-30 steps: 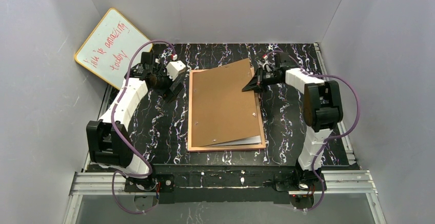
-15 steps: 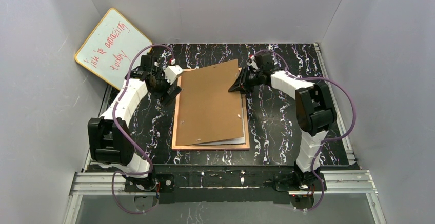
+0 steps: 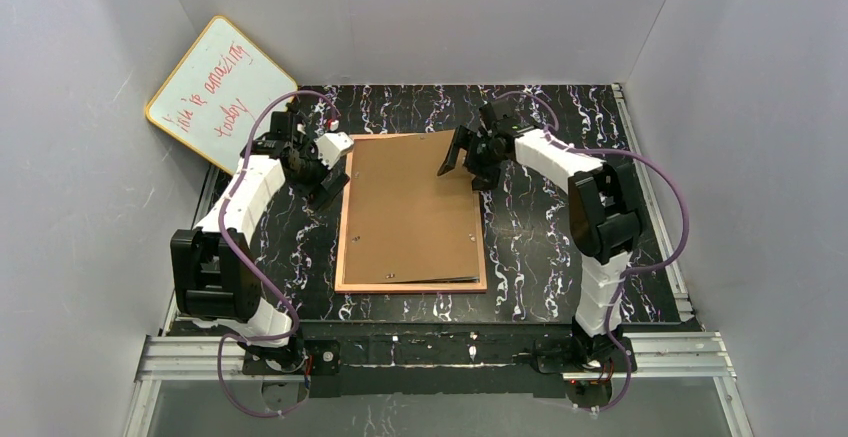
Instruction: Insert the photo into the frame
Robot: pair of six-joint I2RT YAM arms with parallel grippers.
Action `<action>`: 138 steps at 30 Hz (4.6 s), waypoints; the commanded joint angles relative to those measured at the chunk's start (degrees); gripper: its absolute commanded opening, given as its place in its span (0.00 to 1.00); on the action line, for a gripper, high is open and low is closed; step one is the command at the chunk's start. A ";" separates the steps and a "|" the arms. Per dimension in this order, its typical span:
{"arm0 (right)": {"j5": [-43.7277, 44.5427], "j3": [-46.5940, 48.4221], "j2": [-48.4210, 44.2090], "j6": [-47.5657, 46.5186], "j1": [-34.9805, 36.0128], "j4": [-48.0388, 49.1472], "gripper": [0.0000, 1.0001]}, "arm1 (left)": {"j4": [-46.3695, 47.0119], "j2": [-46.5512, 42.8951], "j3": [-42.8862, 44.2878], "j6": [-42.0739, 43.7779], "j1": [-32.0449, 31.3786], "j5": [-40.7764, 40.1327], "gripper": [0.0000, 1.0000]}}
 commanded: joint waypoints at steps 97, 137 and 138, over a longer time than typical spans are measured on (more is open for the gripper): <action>-1.43 -0.58 11.82 7.83 30.19 33.17 0.48 | -4.75 15.64 -7.34 -4.03 4.09 19.62 0.20; -8.50 4.93 17.69 8.01 29.76 38.08 0.34 | -3.97 17.53 -7.73 -2.73 4.10 20.34 0.07; -8.82 5.01 17.78 7.94 29.76 38.10 0.33 | -4.08 17.55 -7.73 -2.76 4.10 20.32 0.07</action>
